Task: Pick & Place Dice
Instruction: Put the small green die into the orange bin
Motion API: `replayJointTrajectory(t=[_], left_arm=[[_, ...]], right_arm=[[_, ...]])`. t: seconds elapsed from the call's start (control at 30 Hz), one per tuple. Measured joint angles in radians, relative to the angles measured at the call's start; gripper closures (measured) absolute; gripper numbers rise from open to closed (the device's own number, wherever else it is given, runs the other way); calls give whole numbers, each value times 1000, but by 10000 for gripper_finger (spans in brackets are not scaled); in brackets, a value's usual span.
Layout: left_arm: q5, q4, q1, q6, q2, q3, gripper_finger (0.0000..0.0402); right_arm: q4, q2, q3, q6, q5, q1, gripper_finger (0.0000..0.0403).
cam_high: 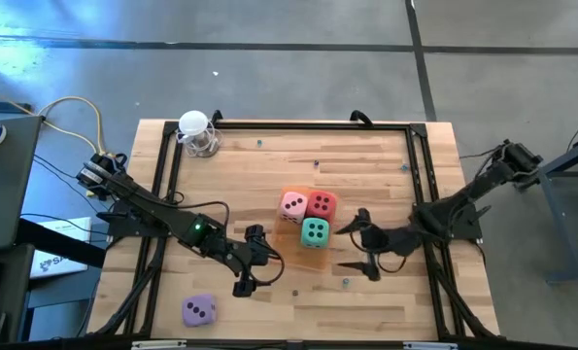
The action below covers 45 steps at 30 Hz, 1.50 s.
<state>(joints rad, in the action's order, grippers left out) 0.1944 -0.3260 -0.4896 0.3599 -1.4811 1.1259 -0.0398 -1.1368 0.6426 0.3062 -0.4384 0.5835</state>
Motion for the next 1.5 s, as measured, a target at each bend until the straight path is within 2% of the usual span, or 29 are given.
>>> replayJointTrajectory(t=[0.27, 0.4, 0.53, 0.7, 0.83, 1.13, 1.37, 1.5], left_arm=[[0, 8, 0, 3, -16, 0, 2], [1, 16, 5, 1, -24, 0, 2], [1, 19, 8, 0, -24, 0, 2], [1, 16, 10, 0, -24, 0, 2], [0, 17, 10, 4, -24, 0, 2], [1, 20, 10, -36, -25, 0, 2], [-5, 29, 10, 15, -55, 0, 2], [-12, 33, 9, 22, -55, 0, 2]], right_arm=[[208, 1, 0, 320, -159, 146, 7], [285, 1, 0, 555, -284, 204, 7], [327, 0, 0, 686, -294, 229, 7], [262, -12, 0, 609, -314, 228, 7], [189, -17, 0, 526, -287, 210, 7], [29, -17, 0, 513, -276, 193, 7], [-134, -17, 0, 245, -260, 193, 7], [-122, -17, 0, 175, -247, 196, 7]])
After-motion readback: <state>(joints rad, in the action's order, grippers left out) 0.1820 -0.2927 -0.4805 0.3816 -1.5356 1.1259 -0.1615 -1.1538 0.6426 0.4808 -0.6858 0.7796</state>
